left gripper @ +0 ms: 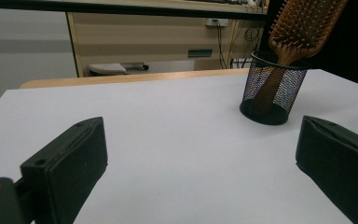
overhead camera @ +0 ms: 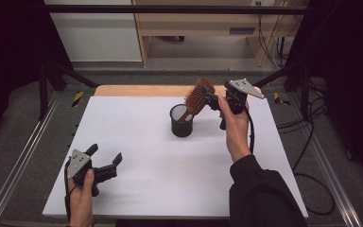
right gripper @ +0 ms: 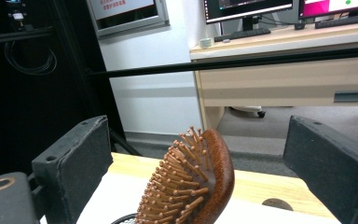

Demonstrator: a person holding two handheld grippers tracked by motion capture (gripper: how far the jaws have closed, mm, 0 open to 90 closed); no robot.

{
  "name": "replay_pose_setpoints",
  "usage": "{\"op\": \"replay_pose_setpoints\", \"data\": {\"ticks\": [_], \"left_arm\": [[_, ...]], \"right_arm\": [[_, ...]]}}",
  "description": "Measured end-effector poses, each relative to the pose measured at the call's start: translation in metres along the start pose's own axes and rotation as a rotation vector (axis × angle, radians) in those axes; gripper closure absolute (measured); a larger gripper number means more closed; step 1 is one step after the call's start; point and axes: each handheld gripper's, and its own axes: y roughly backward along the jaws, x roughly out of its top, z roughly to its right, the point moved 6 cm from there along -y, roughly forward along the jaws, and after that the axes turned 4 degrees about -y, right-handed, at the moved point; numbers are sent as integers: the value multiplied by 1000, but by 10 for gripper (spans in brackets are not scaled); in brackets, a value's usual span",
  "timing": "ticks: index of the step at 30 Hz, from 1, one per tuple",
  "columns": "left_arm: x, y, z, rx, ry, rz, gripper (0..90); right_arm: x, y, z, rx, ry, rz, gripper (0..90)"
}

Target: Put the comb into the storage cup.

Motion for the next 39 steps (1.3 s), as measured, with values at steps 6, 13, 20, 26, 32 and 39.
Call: {"op": "replay_pose_setpoints", "data": {"ticks": [6,13,20,26,32,39], "left_arm": [[0,0,0,0,0,0,20],[0,0,0,0,0,-1,20],[0,0,0,1,0,-1,20],[0,0,-1,2,1,1,20],[1,3,-6,13,10,7,20],[3,9,-12,26,24,17,19]], "right_arm": [[4,4,1,-15,23,24,71],[8,11,2,-40,55,61,62],[12,18,2,-35,84,77,48],[13,24,2,-27,93,79,42],[17,32,4,-15,85,93,41],[19,43,6,1,81,90,29]]}}
